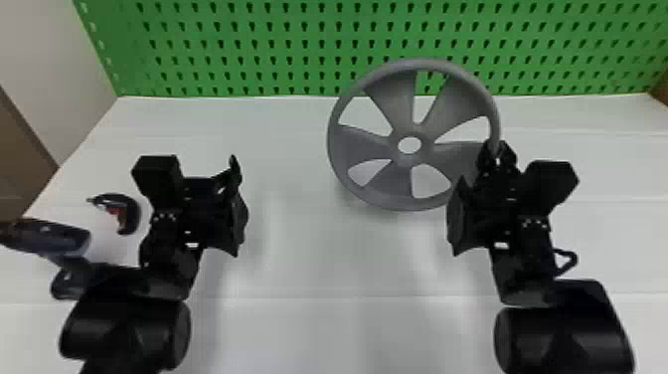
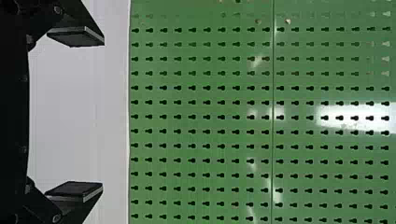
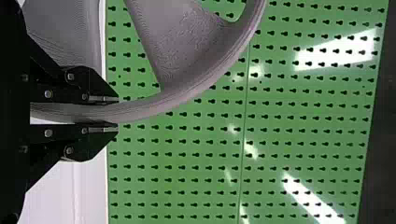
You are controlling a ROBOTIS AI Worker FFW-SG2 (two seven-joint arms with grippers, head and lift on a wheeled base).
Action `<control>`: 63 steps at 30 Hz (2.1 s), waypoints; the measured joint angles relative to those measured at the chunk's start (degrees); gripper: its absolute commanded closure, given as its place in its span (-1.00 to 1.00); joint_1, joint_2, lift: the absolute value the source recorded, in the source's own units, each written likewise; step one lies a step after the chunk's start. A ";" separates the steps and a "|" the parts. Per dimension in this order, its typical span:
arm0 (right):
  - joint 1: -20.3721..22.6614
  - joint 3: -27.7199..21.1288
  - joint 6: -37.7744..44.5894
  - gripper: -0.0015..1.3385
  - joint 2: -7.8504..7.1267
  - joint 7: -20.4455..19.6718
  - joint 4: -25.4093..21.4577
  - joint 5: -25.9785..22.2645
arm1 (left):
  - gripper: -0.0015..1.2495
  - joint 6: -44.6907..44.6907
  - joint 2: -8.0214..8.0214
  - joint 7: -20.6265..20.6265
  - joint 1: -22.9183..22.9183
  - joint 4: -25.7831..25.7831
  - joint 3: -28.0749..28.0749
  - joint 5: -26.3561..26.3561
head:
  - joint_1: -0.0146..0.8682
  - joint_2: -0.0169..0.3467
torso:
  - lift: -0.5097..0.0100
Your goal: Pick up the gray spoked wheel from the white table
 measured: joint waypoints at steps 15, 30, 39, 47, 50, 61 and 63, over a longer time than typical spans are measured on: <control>2.31 0.85 -2.50 0.91 0.00 -1.80 0.00 2.32 | -0.71 0.00 -0.09 0.95 -0.27 0.31 -1.26 -2.41 | 0.78 -0.66 | 0.58; 2.86 0.89 -1.99 0.91 0.00 -2.18 0.01 2.47 | -0.71 0.00 -0.09 1.10 -0.31 0.31 -1.30 -2.54 | 0.78 -0.66 | 0.58; 2.66 1.17 -1.96 0.91 0.00 -2.17 0.01 2.39 | -0.71 0.00 -0.09 1.10 -0.27 0.31 -1.12 -2.45 | 0.78 -0.66 | 0.58; 2.44 1.19 -1.75 0.91 0.00 -2.17 0.01 2.36 | -0.71 0.00 -0.09 1.10 -0.21 0.31 -1.06 -2.24 | 0.78 -0.66 | 0.58; 2.37 1.27 -1.65 0.91 0.00 -2.18 0.01 2.30 | -0.71 0.00 -0.09 1.09 -0.13 0.31 -1.14 -2.18 | 0.78 -0.66 | 0.58; 2.10 1.66 -1.05 0.91 0.00 -2.20 0.01 2.05 | -0.71 0.00 -0.09 1.09 -0.01 0.31 -1.08 -2.10 | 0.78 -0.66 | 0.58; 2.09 1.75 -0.90 0.91 0.00 -2.19 0.01 2.00 | -0.71 0.00 -0.09 1.09 0.00 0.31 -1.06 -2.10 | 0.78 -0.66 | 0.58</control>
